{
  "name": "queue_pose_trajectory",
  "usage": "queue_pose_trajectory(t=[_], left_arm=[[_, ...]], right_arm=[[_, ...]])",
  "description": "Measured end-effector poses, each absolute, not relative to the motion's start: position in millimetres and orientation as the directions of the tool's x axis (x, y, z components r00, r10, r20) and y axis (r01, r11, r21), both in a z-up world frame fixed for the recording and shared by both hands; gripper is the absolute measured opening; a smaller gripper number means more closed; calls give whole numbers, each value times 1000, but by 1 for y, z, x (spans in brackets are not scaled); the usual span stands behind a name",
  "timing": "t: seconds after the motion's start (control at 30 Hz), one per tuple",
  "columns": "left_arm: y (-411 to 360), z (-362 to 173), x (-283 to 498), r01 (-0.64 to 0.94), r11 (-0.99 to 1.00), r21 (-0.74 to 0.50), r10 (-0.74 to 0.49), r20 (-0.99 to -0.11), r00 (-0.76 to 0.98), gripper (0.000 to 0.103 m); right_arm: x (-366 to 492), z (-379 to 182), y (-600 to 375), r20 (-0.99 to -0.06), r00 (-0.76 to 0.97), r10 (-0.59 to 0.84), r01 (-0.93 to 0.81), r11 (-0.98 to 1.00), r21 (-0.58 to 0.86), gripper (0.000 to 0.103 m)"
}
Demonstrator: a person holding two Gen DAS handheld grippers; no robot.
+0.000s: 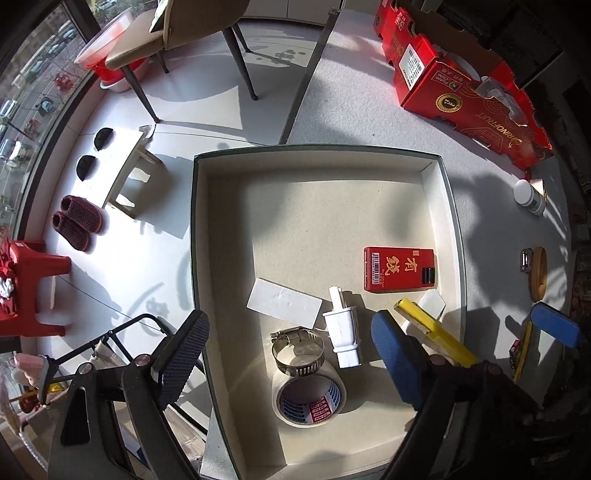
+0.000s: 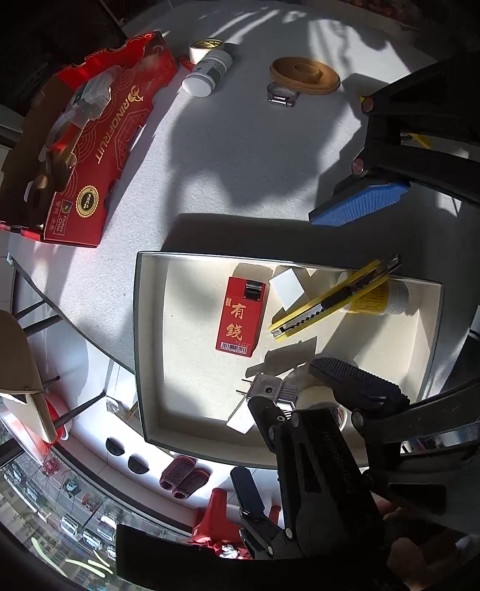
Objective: Organize rigid objects
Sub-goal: 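Open the left tool to drop the grey plug while the right tool releases the yellow knife, then move the left tool to the red-black packet while the right tool approaches the yellow blade case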
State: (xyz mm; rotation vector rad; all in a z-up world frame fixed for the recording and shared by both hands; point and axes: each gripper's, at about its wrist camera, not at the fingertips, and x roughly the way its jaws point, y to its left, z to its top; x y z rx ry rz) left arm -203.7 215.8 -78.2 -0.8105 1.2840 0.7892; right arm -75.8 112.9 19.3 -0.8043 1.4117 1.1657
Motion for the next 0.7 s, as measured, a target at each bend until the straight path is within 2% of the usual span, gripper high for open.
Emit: queue_pose_trajectory(t=[0.03,0.2,0.37,0.53,0.7], left_arm=[[215,-77,-204,-862,501,-75,56,-991,119,103],[199,-69,-193,-834,549,-64,71,-990,123,103],[178,-69,-185,-784,617,-73,35,-992,120,103],[157,-73,-174,-729,679,-83,-3,-994,111,103],[136,-76,-160,-676,732,-83,-26,-995,95,103]], right_arm=[[-74,21,110,-976,-173,130,-936,287,205,88],[-59,18,82,-988,-125,95,-936,319,149,88],[-30,2,25,-993,-119,15,-875,472,112,88],[3,-27,-50,-979,-185,-85,-700,711,70,88],[22,-49,-118,-951,-293,-93,-478,876,62,88]])
